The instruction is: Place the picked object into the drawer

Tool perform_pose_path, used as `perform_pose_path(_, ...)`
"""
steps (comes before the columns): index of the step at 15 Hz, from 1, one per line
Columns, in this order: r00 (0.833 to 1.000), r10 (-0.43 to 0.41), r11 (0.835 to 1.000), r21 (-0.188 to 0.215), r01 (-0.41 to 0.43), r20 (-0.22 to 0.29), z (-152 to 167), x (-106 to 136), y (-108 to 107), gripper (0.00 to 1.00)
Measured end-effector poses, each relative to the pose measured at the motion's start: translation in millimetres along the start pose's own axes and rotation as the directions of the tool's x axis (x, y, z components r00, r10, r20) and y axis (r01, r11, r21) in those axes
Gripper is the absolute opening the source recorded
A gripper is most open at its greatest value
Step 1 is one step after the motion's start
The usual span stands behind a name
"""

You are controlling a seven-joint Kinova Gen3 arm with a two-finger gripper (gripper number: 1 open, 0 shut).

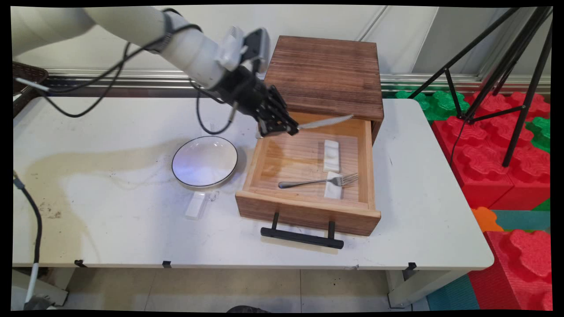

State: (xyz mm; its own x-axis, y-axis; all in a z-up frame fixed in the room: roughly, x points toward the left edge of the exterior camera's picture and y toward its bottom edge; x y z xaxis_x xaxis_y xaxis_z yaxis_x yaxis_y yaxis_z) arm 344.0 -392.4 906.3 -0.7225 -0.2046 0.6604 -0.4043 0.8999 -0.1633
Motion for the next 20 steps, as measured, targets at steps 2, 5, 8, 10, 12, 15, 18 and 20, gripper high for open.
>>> perform_pose_path(2,1.0,0.005,1.0,-0.007,-0.005,0.017,19.9,4.7,-3.3,0.0)
perform_pose_path(5,0.999,0.016,1.0,-0.015,-0.015,0.038,42.4,7.5,-7.5,0.0)
perform_pose_path(8,0.998,0.032,0.999,-0.025,-0.031,0.058,61.6,7.7,-10.8,0.0)
perform_pose_path(10,0.997,0.041,0.999,-0.03,-0.039,0.071,71.7,6.2,-12.7,0.0)
perform_pose_path(12,0.994,0.057,0.998,-0.036,-0.054,0.092,85.3,1.7,-15.7,0.0)
perform_pose_path(15,0.99,0.076,0.997,-0.04,-0.072,0.115,100.2,-5.1,-19.6,0.0)
perform_pose_path(18,0.987,0.091,0.995,-0.043,-0.086,0.129,113.3,-10.3,-23.2,0.0)
perform_pose_path(20,0.986,0.098,0.995,-0.045,-0.093,0.135,119.9,-13.1,-25.0,0.0)
